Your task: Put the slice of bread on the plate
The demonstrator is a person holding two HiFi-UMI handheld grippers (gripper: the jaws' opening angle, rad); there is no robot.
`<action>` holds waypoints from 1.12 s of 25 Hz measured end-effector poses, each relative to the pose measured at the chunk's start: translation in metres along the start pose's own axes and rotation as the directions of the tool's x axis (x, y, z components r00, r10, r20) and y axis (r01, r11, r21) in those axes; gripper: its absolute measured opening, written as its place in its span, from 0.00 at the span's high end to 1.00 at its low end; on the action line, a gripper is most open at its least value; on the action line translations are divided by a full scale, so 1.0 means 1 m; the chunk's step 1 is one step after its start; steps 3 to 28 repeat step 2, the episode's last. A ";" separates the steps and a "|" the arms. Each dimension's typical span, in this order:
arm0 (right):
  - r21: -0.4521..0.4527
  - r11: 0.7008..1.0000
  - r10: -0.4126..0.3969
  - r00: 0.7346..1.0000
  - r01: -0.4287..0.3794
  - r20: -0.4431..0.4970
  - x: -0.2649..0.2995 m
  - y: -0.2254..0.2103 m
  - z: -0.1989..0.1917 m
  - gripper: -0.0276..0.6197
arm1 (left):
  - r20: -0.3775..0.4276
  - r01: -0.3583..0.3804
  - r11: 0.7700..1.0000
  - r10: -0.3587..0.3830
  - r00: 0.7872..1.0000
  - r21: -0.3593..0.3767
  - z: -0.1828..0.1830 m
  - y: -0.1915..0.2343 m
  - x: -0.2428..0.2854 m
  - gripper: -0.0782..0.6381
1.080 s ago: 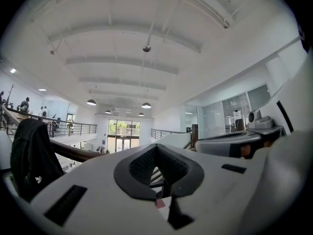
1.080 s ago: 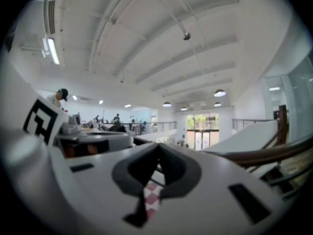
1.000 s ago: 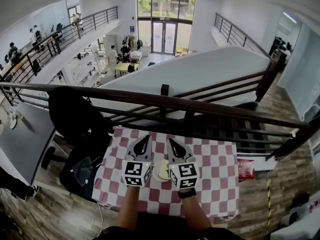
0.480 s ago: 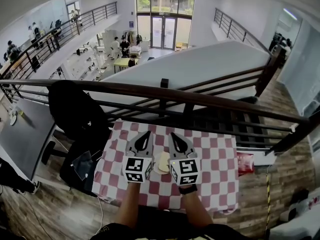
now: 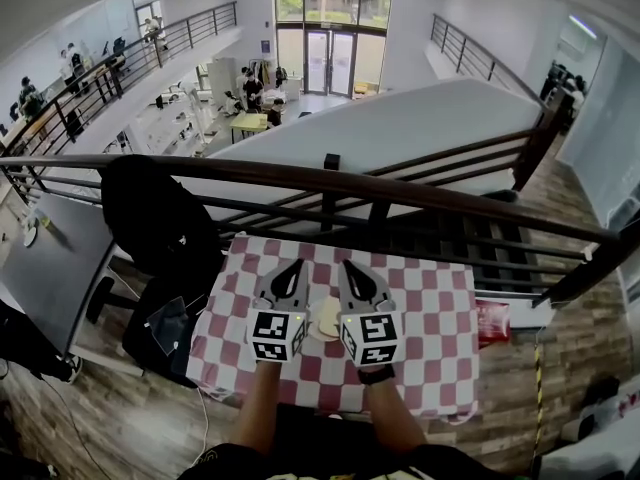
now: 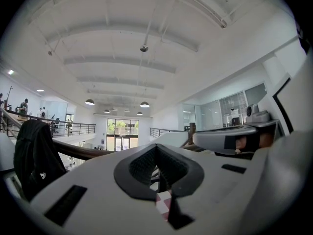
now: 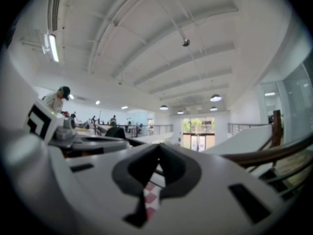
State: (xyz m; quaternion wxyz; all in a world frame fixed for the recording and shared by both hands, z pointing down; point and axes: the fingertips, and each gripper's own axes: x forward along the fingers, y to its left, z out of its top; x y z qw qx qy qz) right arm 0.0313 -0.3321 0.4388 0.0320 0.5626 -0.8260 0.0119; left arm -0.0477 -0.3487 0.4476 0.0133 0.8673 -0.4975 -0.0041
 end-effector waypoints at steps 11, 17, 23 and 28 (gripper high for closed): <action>0.002 1.000 0.000 1.000 0.000 0.004 -0.003 0.000 0.001 0.93 | 0.002 -0.004 1.000 0.004 1.000 0.000 0.001 -0.001 -0.003 0.87; 0.002 1.000 0.000 1.000 0.000 0.004 -0.003 0.000 0.001 0.93 | 0.002 -0.004 1.000 0.004 1.000 0.000 0.001 -0.001 -0.003 0.87; 0.002 1.000 0.000 1.000 0.000 0.004 -0.003 0.000 0.001 0.93 | 0.002 -0.004 1.000 0.004 1.000 0.000 0.001 -0.001 -0.003 0.87; 0.002 1.000 0.000 1.000 0.000 0.004 -0.003 0.000 0.001 0.93 | 0.002 -0.004 1.000 0.004 1.000 0.000 0.001 -0.001 -0.003 0.87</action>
